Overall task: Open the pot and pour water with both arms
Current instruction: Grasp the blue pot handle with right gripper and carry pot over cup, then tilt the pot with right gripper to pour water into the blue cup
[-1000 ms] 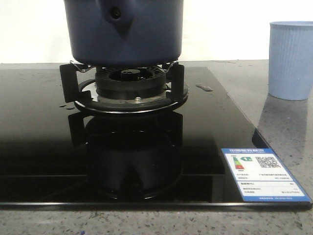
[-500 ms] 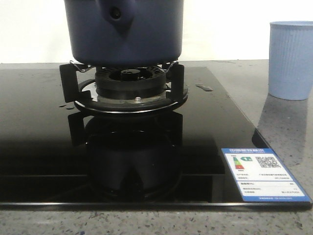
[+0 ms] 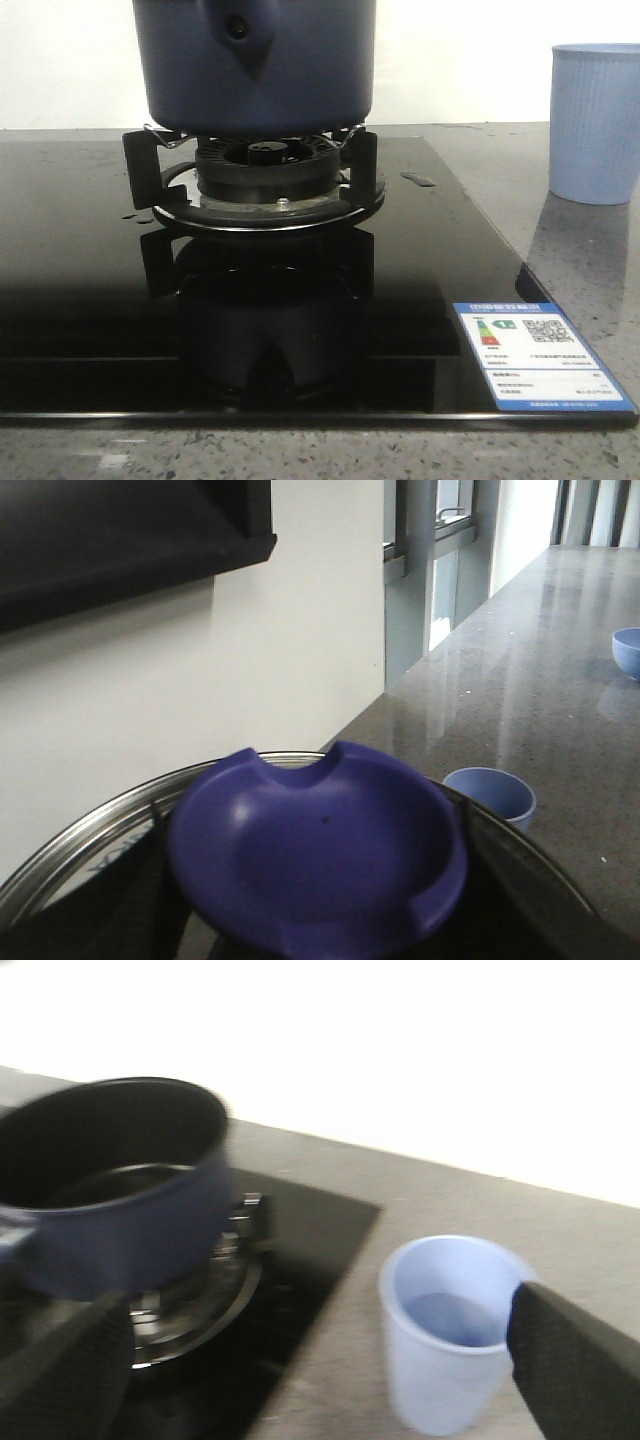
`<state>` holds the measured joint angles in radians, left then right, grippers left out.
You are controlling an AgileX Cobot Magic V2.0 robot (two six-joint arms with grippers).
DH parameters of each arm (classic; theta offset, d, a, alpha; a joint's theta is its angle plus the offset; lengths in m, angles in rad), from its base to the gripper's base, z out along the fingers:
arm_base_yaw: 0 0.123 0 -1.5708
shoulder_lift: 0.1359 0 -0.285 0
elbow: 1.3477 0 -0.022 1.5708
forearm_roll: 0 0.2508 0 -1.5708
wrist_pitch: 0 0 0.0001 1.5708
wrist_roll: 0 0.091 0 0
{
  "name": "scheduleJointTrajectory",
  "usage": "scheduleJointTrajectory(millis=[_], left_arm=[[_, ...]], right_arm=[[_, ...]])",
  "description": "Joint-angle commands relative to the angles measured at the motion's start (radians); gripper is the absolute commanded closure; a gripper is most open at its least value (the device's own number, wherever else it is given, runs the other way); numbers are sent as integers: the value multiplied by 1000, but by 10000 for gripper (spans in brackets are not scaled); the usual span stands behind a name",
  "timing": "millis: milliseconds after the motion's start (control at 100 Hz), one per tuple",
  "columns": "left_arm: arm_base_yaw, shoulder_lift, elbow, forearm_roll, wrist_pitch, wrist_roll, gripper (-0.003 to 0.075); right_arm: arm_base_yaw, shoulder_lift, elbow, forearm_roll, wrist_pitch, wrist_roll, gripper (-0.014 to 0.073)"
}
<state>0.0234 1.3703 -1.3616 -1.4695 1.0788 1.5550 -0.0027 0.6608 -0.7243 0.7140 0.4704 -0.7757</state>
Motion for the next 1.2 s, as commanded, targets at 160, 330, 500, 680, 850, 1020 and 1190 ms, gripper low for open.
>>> scheduleJointTrajectory(millis=[160, 330, 500, 680, 850, 1020, 1190], left_arm=[[29, -202, 2, -57, -58, -52, 408], [29, -271, 40, -56, -73, -52, 408], [29, -284, 51, -56, -73, -52, 408], [29, -284, 51, -56, -73, -52, 408], [29, -284, 51, -56, -73, -52, 408], [29, -284, 51, -58, -72, -52, 408], [29, -284, 51, -58, -72, -52, 408]], right_arm=[[-5, 6, 135, -14, -235, -13, -72], [2, 32, 215, 50, -317, -13, -72], [76, 119, 217, 55, -444, -13, -72], [202, 226, 217, 49, -594, -13, -71], [262, 314, 217, 71, -825, -13, -72], [262, 367, 217, 91, -863, -2, -72], [262, 434, 215, 88, -881, 6, -72]])
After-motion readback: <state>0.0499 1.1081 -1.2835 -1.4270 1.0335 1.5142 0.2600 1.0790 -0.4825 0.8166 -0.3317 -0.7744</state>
